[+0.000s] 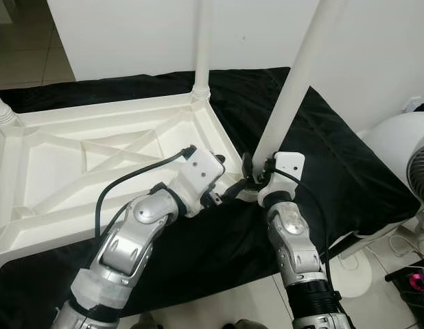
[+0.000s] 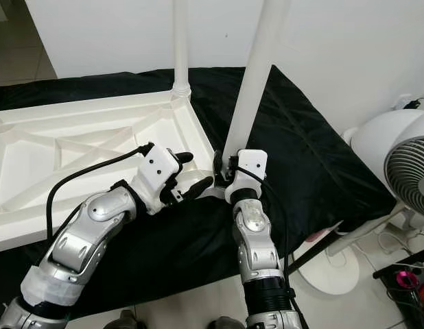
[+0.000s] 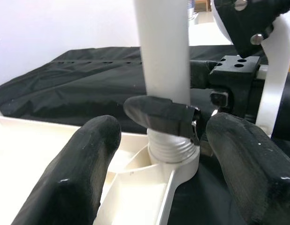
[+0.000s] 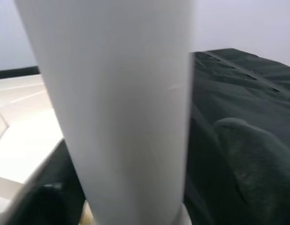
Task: Building children table
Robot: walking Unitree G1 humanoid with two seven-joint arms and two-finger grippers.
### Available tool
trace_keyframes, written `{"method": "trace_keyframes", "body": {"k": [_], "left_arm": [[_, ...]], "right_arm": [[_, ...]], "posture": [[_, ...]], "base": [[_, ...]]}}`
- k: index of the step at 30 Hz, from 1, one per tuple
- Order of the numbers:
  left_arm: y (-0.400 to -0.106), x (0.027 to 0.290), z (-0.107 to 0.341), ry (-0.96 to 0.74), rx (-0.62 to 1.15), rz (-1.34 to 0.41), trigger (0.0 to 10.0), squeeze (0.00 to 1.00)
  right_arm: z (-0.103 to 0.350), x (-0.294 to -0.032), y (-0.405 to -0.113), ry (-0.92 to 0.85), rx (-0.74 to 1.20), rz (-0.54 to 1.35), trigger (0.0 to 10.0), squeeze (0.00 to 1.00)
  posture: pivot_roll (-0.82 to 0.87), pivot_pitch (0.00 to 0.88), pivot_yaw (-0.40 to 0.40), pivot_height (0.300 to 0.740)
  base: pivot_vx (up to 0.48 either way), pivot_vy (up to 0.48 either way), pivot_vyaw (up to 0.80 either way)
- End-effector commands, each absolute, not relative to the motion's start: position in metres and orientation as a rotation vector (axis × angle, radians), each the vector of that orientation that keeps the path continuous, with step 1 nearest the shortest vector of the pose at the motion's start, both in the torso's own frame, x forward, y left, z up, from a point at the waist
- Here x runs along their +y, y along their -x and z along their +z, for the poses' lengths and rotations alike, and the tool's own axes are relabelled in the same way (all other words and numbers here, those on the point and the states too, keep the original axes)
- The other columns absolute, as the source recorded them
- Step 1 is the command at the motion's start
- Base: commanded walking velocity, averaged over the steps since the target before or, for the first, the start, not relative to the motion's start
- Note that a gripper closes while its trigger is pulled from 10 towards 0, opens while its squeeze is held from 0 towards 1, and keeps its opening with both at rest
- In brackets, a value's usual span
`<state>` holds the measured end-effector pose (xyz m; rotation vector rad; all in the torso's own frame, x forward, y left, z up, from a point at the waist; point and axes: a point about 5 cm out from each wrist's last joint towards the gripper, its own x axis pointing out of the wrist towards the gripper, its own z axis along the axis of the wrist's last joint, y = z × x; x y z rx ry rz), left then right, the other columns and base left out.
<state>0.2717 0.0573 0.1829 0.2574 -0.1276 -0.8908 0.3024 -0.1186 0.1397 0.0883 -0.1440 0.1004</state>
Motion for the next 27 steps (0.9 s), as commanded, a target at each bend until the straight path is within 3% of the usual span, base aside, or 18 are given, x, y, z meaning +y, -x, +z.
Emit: {"method": "trace_keyframes", "body": {"k": [1, 3, 4, 5, 14, 22, 27], "left_arm": [[-0.274, 0.058, 0.183, -0.268, -0.136, -0.871, 10.0, 0.0], [-0.274, 0.058, 0.183, -0.271, -0.138, -0.876, 10.0, 0.0], [-0.273, 0.057, 0.184, -0.276, -0.143, -0.88, 10.0, 0.0], [-0.274, 0.057, 0.185, -0.279, -0.145, -0.883, 10.0, 0.0], [-0.267, 0.057, 0.183, -0.268, -0.132, -0.898, 10.0, 0.0], [-0.257, 0.057, 0.175, -0.254, -0.094, -0.952, 10.0, 0.0], [-0.249, 0.059, 0.169, -0.262, -0.047, -1.012, 10.0, 0.0]], "right_arm": [[0.142, -0.125, -0.303, -0.073, -0.16, 0.159, 10.0, 1.0], [0.142, -0.127, -0.303, -0.054, -0.158, 0.193, 10.0, 1.0], [0.141, -0.129, -0.302, -0.035, -0.151, 0.246, 10.0, 0.67], [0.141, -0.13, -0.302, -0.021, -0.151, 0.283, 10.0, 0.0], [0.132, -0.151, -0.311, 0.063, -0.095, 0.544, 10.0, 0.0], [0.129, -0.153, -0.317, 0.093, -0.068, 0.664, 10.0, 0.0], [0.135, -0.152, -0.336, 0.179, -0.056, 0.751, 10.0, 0.0]], "posture": [[-0.08, 0.0, -0.019, 0.74], [-0.08, 0.0, -0.019, 0.74], [-0.07, 0.0, -0.017, 0.74], [-0.06, 0.0, -0.023, 0.74], [-0.01, 0.0, -0.043, 0.74], [-0.01, 0.0, -0.037, 0.74], [0.0, 0.0, -0.013, 0.74]], "base": [[0.0, 0.0, 0.0], [0.0, 0.0, 0.0], [0.0, 0.0, 0.0], [0.0, 0.0, 0.0], [0.0, 0.0, 0.0], [0.0, 0.0, 0.0], [0.0, 0.0, 0.0]]}}
